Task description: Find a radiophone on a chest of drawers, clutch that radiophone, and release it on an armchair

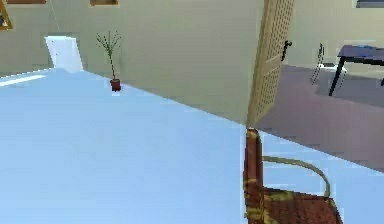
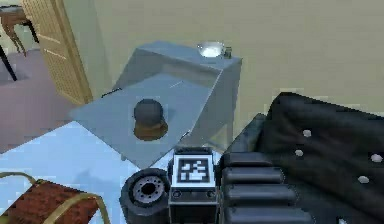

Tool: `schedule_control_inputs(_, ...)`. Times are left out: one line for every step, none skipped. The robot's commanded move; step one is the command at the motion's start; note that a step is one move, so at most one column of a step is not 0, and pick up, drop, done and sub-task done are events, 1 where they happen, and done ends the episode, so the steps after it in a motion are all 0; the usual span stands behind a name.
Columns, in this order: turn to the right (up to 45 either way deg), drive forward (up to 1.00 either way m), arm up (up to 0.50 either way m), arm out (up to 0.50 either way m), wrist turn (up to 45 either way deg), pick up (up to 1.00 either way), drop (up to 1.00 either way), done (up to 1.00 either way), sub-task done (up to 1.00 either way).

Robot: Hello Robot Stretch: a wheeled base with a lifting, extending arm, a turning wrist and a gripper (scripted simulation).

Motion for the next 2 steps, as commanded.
schedule_control_inputs(45.0, 0.0, 0.0, 0.0, 0.0, 0.0, 0.0, 0.0, 0.0)
schedule_control_inputs(27.0, 0.0, 0.0, 0.0, 0.0, 0.0, 0.0, 0.0, 0.0)
